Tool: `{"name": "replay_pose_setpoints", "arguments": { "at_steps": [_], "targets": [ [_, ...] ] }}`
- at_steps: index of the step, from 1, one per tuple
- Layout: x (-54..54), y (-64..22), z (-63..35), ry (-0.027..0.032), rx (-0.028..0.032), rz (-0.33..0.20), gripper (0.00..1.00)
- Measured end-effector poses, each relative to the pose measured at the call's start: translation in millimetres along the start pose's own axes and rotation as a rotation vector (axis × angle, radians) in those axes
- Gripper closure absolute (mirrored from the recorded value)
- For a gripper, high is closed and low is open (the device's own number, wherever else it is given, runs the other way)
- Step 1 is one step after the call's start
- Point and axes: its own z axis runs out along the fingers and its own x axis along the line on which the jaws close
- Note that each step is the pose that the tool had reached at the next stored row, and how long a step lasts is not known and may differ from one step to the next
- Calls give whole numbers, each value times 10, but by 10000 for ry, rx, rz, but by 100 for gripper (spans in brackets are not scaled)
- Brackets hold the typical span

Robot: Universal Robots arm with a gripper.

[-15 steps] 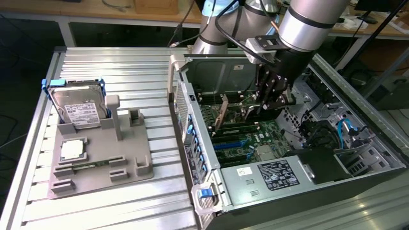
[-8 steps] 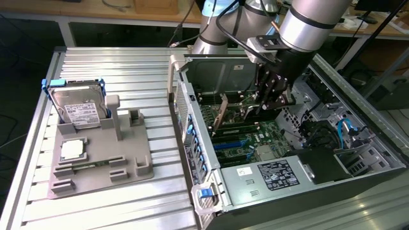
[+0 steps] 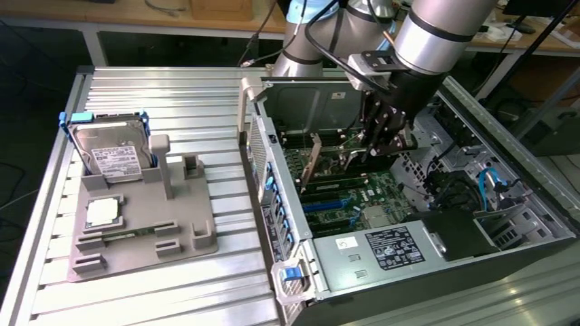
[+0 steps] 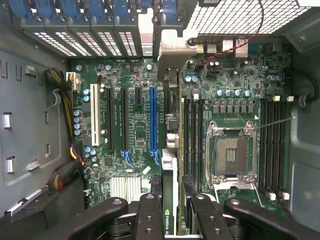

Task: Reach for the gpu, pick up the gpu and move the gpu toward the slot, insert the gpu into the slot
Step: 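Insert the gpu into the slot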

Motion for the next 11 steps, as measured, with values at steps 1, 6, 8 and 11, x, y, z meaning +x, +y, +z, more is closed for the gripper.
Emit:
{"name": "replay_pose_setpoints", "arguments": {
  "at_steps": [1, 6, 8, 11],
  "targets": [
    [0, 1, 1, 0, 6, 1, 73],
    [0, 5, 10, -4, 73, 1, 73],
    [0, 6, 25, -7, 77, -2, 73],
    [1, 7, 52, -4, 79, 0, 73]
  ]
}}
